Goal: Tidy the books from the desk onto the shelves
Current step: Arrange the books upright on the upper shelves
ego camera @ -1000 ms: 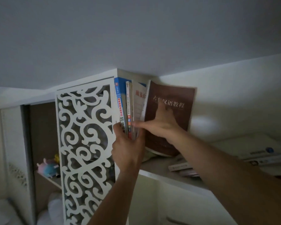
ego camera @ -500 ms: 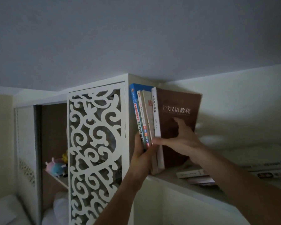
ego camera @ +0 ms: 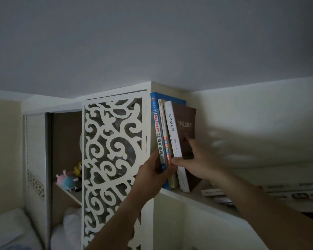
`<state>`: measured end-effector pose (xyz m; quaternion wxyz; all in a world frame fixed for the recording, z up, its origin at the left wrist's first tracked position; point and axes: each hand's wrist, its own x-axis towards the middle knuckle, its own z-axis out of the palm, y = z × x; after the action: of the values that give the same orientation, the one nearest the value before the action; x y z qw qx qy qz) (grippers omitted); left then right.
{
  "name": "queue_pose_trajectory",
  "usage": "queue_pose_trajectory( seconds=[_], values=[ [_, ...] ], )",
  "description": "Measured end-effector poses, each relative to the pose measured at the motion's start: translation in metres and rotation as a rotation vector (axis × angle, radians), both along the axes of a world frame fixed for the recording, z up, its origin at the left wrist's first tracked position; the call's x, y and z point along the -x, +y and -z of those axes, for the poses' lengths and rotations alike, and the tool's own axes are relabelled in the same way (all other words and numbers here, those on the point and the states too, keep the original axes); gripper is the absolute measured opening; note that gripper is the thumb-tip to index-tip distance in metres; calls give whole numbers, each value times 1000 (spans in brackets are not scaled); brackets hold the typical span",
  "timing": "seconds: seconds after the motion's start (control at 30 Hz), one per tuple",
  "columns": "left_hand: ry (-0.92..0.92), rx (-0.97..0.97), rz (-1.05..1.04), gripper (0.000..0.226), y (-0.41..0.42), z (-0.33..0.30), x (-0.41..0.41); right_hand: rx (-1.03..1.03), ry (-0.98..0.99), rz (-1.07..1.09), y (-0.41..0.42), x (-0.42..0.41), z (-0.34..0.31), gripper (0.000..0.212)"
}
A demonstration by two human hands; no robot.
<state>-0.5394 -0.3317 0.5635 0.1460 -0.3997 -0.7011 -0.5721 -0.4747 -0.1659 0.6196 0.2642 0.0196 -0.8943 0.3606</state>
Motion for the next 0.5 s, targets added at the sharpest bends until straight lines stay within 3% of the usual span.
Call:
queue_pose_trajectory(
  seconds=[0.1, 0.27, 0.5],
  values=[
    [63, 82, -62, 47, -1, 1, -2, -40, 28, 43, -3, -3, 6, 87],
    [78, 49, -168, 41, 5, 6, -5, -126, 55, 97, -6, -6, 14, 64],
    [15, 9, -181, 34, 0, 14, -20, -78, -44, 80, -12, -12, 9, 74]
  ],
)
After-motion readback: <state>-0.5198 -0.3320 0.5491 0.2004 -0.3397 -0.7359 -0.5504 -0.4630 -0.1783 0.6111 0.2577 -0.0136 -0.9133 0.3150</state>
